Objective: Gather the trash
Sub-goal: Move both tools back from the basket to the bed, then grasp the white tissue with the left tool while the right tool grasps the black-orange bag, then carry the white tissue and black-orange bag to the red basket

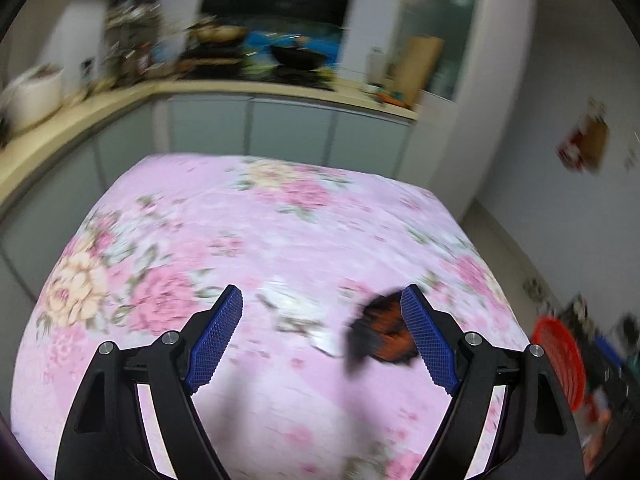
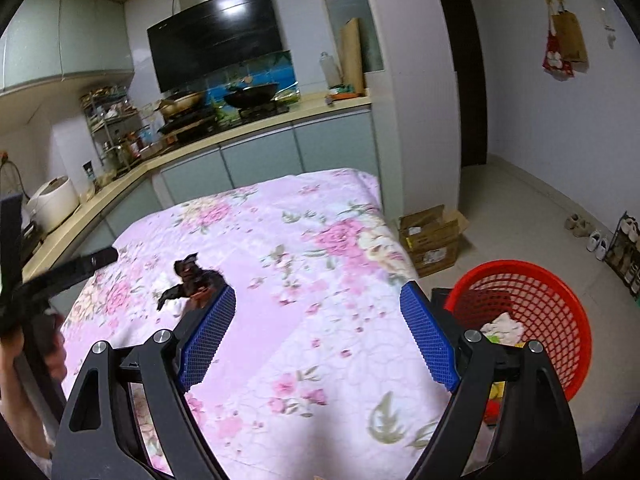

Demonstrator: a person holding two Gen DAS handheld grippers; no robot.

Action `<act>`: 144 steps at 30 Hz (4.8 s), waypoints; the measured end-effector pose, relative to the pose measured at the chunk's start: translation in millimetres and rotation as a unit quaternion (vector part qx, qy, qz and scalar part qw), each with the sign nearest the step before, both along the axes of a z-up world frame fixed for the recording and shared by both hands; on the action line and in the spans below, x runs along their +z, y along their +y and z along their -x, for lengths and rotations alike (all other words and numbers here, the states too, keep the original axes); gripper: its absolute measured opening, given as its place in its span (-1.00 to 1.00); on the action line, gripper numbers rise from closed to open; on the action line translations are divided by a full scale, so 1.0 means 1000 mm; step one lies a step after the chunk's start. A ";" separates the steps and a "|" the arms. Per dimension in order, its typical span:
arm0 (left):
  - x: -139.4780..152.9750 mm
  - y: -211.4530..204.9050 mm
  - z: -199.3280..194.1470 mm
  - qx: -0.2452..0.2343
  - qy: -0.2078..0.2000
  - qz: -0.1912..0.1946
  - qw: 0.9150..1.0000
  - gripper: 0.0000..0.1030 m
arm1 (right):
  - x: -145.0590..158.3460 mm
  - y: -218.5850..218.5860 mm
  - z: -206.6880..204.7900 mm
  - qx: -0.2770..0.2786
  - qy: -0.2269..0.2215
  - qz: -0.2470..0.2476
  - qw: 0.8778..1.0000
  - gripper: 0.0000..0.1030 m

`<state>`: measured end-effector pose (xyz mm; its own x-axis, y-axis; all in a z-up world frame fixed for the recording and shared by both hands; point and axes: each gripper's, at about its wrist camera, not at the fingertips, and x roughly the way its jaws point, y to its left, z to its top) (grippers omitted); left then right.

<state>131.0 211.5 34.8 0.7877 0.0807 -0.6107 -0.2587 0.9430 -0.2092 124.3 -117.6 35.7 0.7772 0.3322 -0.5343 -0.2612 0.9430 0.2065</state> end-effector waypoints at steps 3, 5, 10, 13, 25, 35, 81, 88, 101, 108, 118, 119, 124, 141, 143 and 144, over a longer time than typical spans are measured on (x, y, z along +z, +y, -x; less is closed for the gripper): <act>-0.009 0.027 -0.006 0.024 0.008 0.037 0.999 0.53 | -0.002 0.011 0.000 0.008 0.003 0.004 1.000 0.58; -0.019 0.037 -0.013 0.030 0.016 0.050 0.998 0.53 | -0.004 0.016 0.000 0.011 0.006 0.006 1.000 0.58; -0.042 0.032 -0.036 0.022 0.044 0.048 0.998 0.53 | -0.007 0.026 -0.001 0.015 0.014 0.016 1.000 0.58; -0.052 0.024 -0.051 0.019 0.055 0.039 0.998 0.53 | -0.008 0.030 -0.002 0.017 0.015 0.023 0.999 0.58; -0.089 0.016 -0.081 0.010 0.093 0.030 0.995 0.46 | -0.020 0.062 -0.021 0.037 0.032 0.033 0.998 0.58; -0.095 0.018 -0.081 -0.001 0.085 0.033 0.996 -0.20 | -0.038 0.102 -0.041 0.067 0.056 0.034 0.996 0.58; -0.091 0.032 -0.070 0.046 0.078 0.022 0.996 -0.24 | -0.070 0.140 -0.084 0.095 0.084 0.069 0.989 -0.16; -0.084 0.022 -0.066 0.039 0.069 0.003 0.997 -0.24 | -0.058 0.114 -0.074 0.080 0.080 0.044 0.993 -0.16; -0.055 -0.024 -0.043 0.018 0.044 -0.080 0.996 -0.24 | -0.026 0.078 -0.058 0.066 0.046 0.013 0.997 -0.16; -0.048 -0.052 -0.040 -0.009 0.041 -0.088 0.995 -0.24 | -0.009 0.056 -0.053 0.047 0.025 -0.003 0.999 -0.16; -0.035 -0.101 -0.034 -0.064 0.028 -0.088 0.994 -0.24 | 0.008 0.007 -0.042 0.014 0.006 -0.009 1.000 -0.16; -0.034 -0.107 -0.033 -0.073 0.029 -0.083 0.993 -0.24 | 0.009 0.000 -0.041 0.007 0.006 -0.006 1.000 -0.16; -0.032 -0.135 -0.035 -0.097 0.028 -0.084 0.991 -0.24 | 0.015 -0.032 -0.035 -0.019 0.000 -0.005 1.000 -0.16; -0.030 -0.232 -0.045 -0.189 0.032 -0.085 0.978 -0.24 | 0.000 -0.126 -0.034 -0.101 0.033 -0.011 0.994 -0.16; -0.030 -0.245 -0.048 -0.202 0.032 -0.081 0.975 -0.24 | -0.005 -0.134 -0.035 -0.111 0.042 -0.013 0.993 -0.16; -0.030 -0.253 -0.049 -0.210 0.032 -0.080 0.974 -0.23 | -0.007 -0.138 -0.035 -0.117 0.046 -0.014 0.992 -0.16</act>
